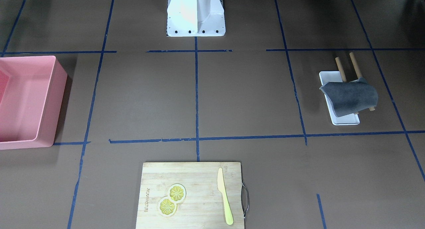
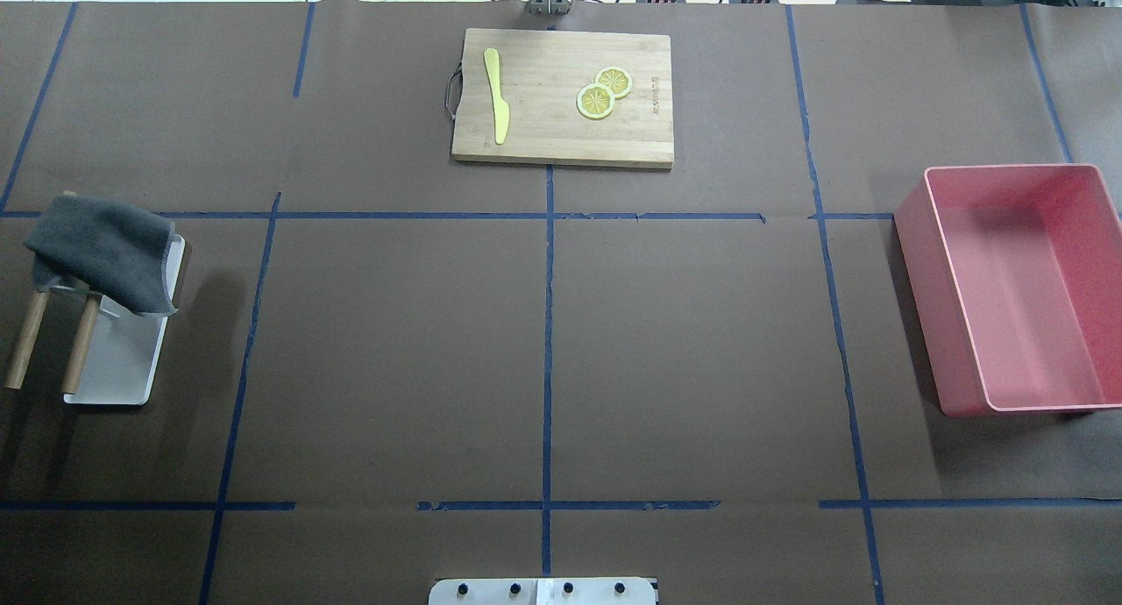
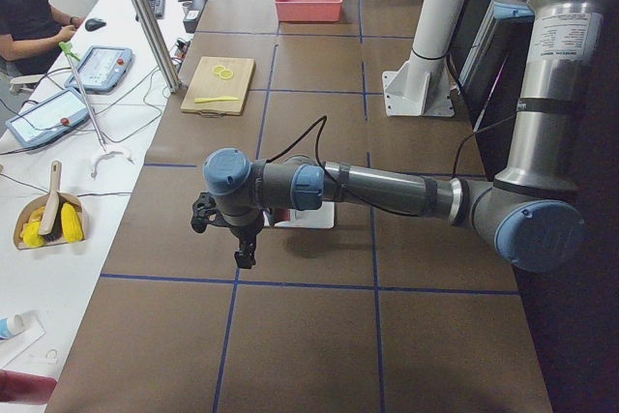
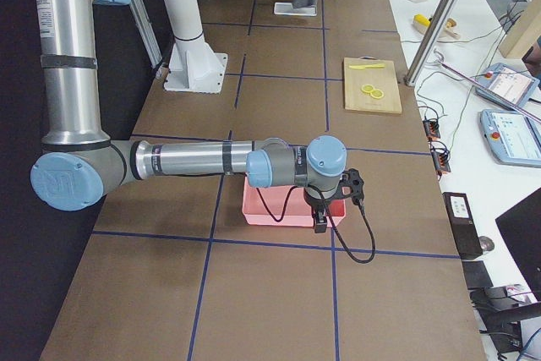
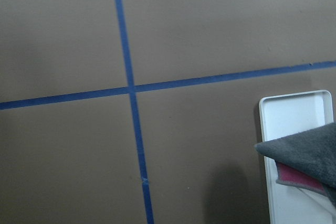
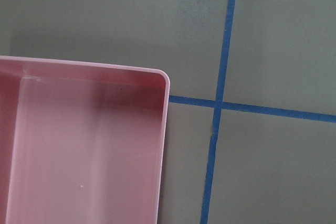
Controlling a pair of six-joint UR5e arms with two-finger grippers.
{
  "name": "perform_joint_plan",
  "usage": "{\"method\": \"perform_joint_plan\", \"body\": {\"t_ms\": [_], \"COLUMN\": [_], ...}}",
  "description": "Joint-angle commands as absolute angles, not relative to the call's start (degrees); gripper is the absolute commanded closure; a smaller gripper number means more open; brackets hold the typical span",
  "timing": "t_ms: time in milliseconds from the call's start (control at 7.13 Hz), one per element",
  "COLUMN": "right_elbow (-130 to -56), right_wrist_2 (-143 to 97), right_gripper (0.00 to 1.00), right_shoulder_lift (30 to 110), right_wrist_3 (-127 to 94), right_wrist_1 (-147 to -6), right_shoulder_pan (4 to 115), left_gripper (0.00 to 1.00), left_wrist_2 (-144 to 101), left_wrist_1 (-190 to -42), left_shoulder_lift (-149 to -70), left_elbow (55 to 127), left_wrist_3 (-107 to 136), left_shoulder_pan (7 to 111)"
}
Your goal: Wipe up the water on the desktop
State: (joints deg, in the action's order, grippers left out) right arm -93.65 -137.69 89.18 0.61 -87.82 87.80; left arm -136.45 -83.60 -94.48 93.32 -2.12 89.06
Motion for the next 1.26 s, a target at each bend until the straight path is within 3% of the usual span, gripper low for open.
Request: {"method": "perform_joint_plan", "body": {"t_ms": [0,1122], "right_elbow": [-93.60,-93.78], "right_wrist_2": [-137.90,-139.04], "right_gripper": [0.00,0.00], "right_shoulder_lift": [89.56,91.32], "right_wrist_3": [0.70,0.61], "right_wrist_1": [-87.72,-87.71], "right_shoulder_pan": [87.80,87.80], "left_gripper": [0.00,0.00], "left_wrist_2": [-135.97,-136.58], "left_wrist_1": [-83.67,-84.72], "left_shoulder_lift": [-94.40,-92.28], "left_elbow": [93.95,96.06], "left_wrist_3": [-1.41,-2.20], "left_shoulder_pan": [88.43,88.16]}}
